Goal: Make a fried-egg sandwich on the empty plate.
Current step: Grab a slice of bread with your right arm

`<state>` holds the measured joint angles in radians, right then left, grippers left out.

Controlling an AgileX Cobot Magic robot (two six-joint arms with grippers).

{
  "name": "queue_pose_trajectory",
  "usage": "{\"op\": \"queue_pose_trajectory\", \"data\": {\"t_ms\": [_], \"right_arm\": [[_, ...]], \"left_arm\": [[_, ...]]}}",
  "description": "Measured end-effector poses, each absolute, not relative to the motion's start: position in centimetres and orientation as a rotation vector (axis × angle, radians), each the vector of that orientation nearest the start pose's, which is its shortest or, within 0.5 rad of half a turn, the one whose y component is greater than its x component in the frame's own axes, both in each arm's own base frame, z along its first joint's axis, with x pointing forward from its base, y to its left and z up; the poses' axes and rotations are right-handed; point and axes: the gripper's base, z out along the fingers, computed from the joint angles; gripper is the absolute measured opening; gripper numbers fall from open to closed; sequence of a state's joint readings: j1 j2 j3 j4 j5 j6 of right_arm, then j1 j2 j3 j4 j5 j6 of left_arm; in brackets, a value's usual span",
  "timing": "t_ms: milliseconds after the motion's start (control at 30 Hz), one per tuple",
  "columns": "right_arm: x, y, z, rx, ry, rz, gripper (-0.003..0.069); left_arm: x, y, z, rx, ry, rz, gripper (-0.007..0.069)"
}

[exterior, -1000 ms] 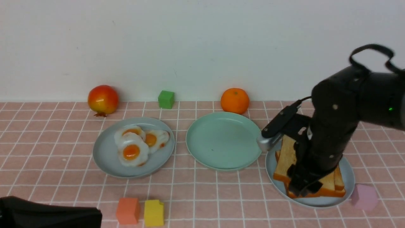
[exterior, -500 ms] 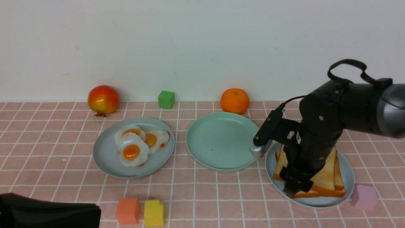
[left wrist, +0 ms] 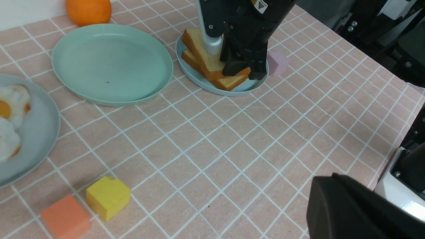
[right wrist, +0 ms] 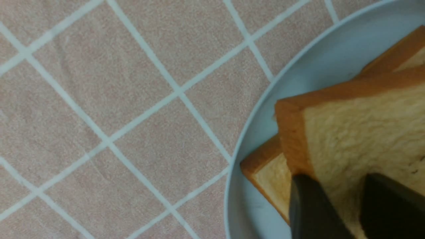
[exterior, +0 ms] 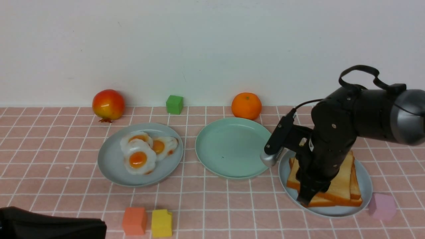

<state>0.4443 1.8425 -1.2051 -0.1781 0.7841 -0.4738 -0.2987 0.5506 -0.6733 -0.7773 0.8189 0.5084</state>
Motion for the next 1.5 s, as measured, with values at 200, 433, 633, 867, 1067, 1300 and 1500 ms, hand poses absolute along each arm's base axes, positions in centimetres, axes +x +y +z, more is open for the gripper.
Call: {"op": "queue_pose_trajectory", "data": {"t_ms": [200, 433, 633, 867, 1067, 1300, 1500], "right_arm": [[33.0, 14.5, 18.5, -1.426, 2.523, -0.208, 0.0216], [33.0, 14.5, 18.5, -1.416, 2.529, -0.193, 0.0304], [33.0, 14.6, 18.5, -1.422, 2.525, -0.198, 0.0341], [33.1, 14.6, 18.4, -1.431, 2.514, -0.212, 0.0242], [33.3, 14.7, 17.8, -1.445, 2.523, -0.217, 0.0178], [33.3, 14.9, 17.4, -1.46, 2.538, -0.217, 0.0169], [33.3, 14.9, 17.6, -1.459, 2.535, -0.219, 0.0156]], "left_arm": [[7.3, -7.1, 34.4, 0.564, 1.953, -0.78, 0.0013], [7.3, -7.1, 34.4, 0.564, 1.953, -0.78, 0.0013], [7.3, -7.1, 34.4, 0.565, 1.953, -0.779, 0.0013], [7.3, -7.1, 34.4, 0.564, 1.953, -0.779, 0.0013], [7.3, -7.1, 34.4, 0.564, 1.953, -0.779, 0.0013], [7.3, -7.1, 34.4, 0.564, 1.953, -0.779, 0.0013], [7.3, -7.1, 34.4, 0.564, 1.953, -0.779, 0.0013]]}}
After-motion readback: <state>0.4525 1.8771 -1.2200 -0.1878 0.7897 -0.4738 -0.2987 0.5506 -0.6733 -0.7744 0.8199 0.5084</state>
